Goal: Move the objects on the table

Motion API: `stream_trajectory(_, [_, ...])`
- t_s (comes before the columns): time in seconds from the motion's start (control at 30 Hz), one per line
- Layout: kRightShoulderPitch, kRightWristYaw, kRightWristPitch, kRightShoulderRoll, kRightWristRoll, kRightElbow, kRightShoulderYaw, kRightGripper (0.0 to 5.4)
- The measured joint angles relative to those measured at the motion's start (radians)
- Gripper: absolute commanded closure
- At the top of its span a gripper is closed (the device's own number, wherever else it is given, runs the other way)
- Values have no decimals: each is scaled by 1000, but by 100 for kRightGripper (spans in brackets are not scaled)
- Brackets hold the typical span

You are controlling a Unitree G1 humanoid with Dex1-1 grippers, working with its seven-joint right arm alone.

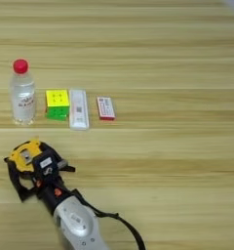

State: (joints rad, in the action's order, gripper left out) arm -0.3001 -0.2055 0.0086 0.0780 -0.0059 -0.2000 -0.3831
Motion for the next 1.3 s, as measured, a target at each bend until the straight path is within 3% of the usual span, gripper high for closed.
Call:
stream_trajectory(0.67, [-7, 25, 4, 79, 43, -68, 375, 84])
stream_trajectory(0.93, [3, 25, 2, 81, 46, -14, 439, 84])
stream_trajectory(1.3, [85, 22, -28, 77, 76, 152, 514, 84])
